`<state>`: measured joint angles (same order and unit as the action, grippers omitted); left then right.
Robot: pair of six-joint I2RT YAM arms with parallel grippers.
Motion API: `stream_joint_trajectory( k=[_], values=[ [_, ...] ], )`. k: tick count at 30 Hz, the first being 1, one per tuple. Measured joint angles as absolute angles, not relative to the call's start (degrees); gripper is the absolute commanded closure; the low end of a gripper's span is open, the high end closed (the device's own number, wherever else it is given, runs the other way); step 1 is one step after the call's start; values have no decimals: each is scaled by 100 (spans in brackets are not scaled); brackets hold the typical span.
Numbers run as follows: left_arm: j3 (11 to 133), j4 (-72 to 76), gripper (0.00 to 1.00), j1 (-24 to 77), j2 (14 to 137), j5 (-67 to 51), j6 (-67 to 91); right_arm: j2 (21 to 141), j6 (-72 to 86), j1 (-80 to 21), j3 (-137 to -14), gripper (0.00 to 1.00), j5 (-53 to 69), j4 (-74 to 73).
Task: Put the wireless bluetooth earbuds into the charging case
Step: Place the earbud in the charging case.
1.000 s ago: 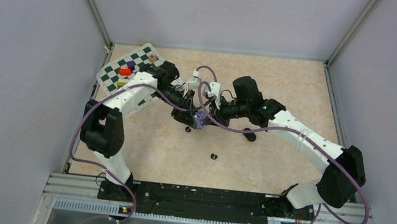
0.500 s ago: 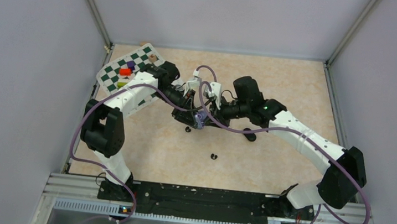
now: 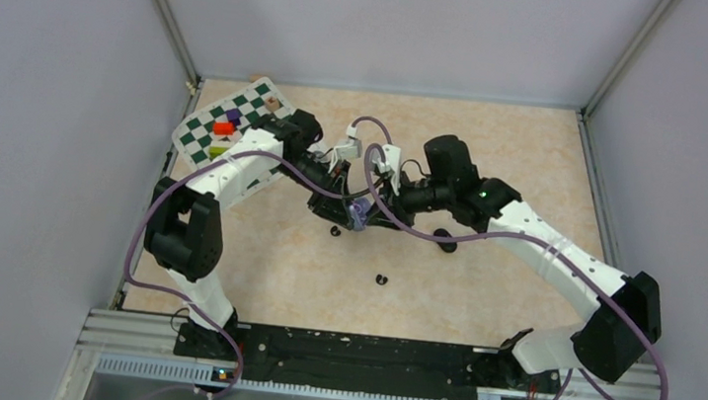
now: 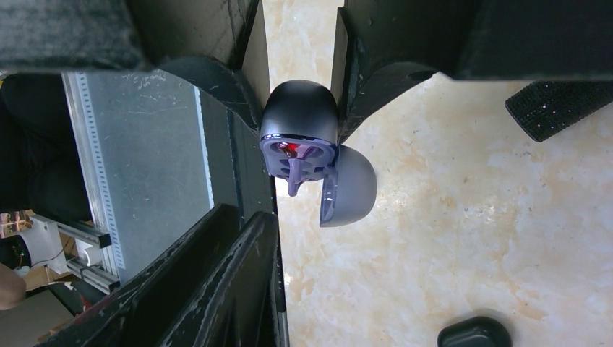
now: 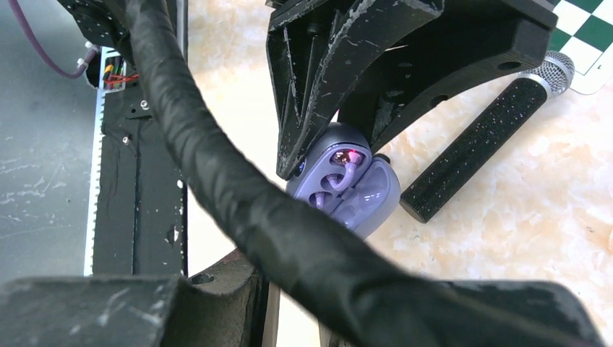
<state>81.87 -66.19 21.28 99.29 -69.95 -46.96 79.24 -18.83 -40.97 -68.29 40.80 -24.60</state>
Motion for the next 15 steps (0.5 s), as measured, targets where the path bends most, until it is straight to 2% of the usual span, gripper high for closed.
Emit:
stream_joint_trajectory(
  k=[5,15],
  values=[
    [8187,-6619,100,2132,9929,-7006,-4753,7765,-1966,-3953,-6851,74,4191,-2622],
    [8187,-6622,100,2130,9929,-7006,-4799,7360,-2265,-3645,-6978,73,4392,-2980]
  ],
)
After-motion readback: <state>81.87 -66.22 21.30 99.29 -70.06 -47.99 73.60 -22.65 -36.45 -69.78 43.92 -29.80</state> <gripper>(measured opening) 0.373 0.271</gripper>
